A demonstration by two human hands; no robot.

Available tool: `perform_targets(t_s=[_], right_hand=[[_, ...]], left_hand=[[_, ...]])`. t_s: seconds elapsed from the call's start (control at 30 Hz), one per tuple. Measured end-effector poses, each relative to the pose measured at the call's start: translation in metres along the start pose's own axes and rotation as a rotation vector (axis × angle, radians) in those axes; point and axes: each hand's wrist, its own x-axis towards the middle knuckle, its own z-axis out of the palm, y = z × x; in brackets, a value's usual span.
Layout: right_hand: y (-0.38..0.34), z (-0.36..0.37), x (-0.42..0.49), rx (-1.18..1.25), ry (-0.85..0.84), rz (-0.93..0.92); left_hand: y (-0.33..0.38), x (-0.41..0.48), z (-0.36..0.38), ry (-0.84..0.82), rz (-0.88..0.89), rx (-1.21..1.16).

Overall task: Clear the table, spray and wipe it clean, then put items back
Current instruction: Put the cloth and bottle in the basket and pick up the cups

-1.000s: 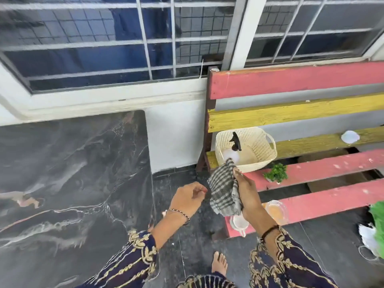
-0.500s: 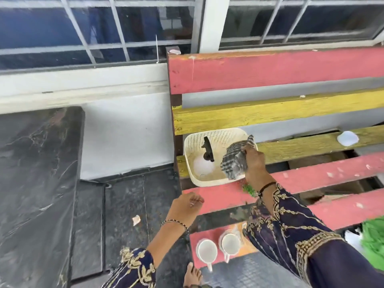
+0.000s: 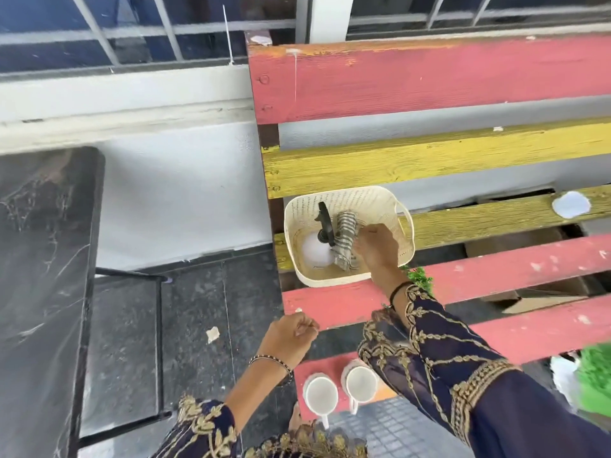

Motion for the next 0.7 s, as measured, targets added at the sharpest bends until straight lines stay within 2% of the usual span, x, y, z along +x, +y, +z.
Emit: perform_targets(t_s=[0.13, 0.3, 0.43, 0.57, 0.7], right_hand=[[0.012, -0.006, -0.028, 0.190, -0.006, -0.046], [0.041, -0.016, -0.067, 0.260, 0.024, -0.194], [0.075, -0.021, -0.101, 0.277, -0.007, -0.145], [0.116, -0.024, -0.128, 0.150, -0.071, -0.099], [0.144, -0.029, -0.148, -0.213, -0.257, -0.111]], left_hand=[[0.005, 0.002, 0.008, -0.011, 0.000, 0.012], [0.004, -0.003, 0.018, -0.037, -0.023, 0.084], [-0.012, -0.009, 0.029, -0.063, -0.061, 0.185], [-0.025, -0.019, 0.040, -0.070, -0.069, 0.362], [-0.035, -0.026, 0.052, -0.162, -0.079, 0.632]])
